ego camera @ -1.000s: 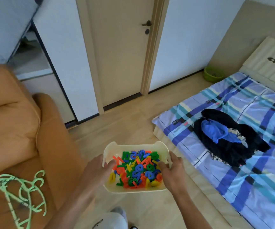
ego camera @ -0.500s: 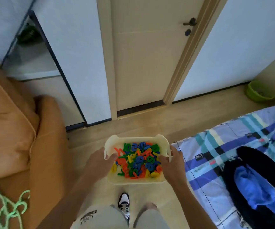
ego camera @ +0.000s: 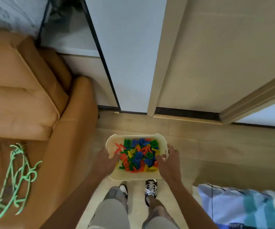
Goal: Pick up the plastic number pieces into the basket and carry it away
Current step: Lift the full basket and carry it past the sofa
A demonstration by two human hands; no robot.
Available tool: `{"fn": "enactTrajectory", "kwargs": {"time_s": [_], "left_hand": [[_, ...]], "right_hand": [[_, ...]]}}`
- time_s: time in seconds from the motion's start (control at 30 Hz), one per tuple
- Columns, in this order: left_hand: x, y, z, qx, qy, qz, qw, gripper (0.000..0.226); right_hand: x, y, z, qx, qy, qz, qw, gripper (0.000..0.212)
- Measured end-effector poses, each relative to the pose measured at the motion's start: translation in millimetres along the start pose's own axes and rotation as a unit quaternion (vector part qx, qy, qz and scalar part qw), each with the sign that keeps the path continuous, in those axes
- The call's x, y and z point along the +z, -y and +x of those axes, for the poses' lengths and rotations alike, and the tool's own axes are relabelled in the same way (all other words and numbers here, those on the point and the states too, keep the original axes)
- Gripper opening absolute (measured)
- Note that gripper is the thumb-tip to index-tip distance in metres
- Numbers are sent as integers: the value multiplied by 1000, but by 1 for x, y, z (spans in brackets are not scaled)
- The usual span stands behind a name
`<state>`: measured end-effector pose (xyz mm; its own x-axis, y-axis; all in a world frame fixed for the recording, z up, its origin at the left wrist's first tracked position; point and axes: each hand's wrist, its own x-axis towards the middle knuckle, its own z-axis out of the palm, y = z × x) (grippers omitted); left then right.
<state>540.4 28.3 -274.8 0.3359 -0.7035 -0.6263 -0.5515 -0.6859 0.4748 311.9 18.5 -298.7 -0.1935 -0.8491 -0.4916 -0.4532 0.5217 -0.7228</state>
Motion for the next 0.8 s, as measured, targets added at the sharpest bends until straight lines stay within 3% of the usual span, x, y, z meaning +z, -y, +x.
{"fn": "enactTrajectory", "kwargs": {"time_s": [0.27,0.53,0.8], "left_hand": [[66,22,148,-67,-32,8,997,35],[182,83,373,-88,-33,-9,996,43],[249,114,546,-76,-48,4,996,48]], "right_hand": [[70,-53,145,33,58,-2,998,56],[196,-173,338,100,36,46,993,50],[287,-232,483,115,24,132,984,46]]}}
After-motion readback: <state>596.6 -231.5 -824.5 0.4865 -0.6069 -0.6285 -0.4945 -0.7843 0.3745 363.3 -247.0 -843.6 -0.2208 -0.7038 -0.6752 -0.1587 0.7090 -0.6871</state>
